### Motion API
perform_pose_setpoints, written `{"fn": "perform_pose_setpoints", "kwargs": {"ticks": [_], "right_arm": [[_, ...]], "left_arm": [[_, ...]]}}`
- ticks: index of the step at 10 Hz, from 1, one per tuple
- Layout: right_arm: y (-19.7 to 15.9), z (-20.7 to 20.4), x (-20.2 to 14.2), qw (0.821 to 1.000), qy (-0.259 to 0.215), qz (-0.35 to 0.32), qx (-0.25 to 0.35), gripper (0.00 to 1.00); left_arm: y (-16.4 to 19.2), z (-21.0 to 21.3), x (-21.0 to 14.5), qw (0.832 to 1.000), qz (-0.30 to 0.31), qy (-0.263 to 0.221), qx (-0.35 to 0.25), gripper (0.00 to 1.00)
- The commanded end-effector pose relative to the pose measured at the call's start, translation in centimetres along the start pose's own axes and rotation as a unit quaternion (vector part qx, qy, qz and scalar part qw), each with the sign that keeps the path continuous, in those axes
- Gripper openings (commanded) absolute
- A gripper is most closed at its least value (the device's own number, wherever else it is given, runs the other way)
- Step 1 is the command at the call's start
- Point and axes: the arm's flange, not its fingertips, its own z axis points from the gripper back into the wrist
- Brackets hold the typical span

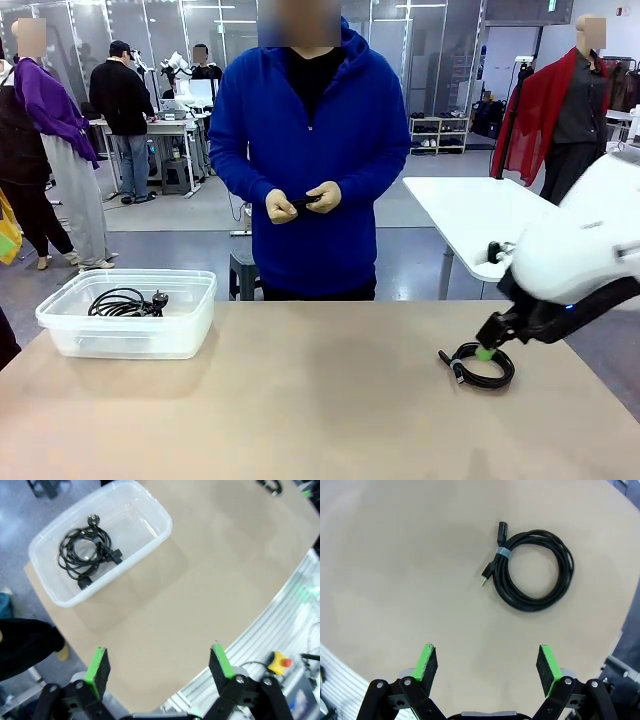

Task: Organize and store the cables.
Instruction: Place the USB Extension Cable into the Organizing box.

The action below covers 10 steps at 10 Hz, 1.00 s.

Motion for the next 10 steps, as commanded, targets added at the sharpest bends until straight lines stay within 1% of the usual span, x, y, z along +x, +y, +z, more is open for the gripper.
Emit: {"fn": "perform_pose_setpoints", "kwargs": {"ticks": [1,3,5,6,8,10], "right_arm": [[0.2,-2.6,2.9,0.998,0.017,-0.055,-0.041,1.00],[-0.1,-4.1,3.8,0.996,0.025,-0.082,-0.033,1.00],[0.1,-5.8,4.8,0.994,0.040,-0.088,-0.050,1.00],[0.7,-6.1,4.8,0.993,0.051,-0.093,-0.045,1.00],[0.6,-7.5,5.7,0.991,0.055,-0.107,-0.059,1.00],[0.6,-8.8,6.3,0.989,0.071,-0.113,-0.059,1.00]], "left_arm": [[0.0,0.1,0.0,1.000,0.002,0.001,0.002,1.00],[0.0,0.1,0.0,1.000,0.002,0.001,0.002,1.00],[0.0,0.1,0.0,1.000,0.002,0.001,0.002,1.00],[0.0,0.1,0.0,1.000,0.002,0.001,0.002,1.00],[0.0,0.1,0.0,1.000,0.002,0.001,0.002,1.00],[0.0,0.1,0.0,1.000,0.002,0.001,0.002,1.00]]}}
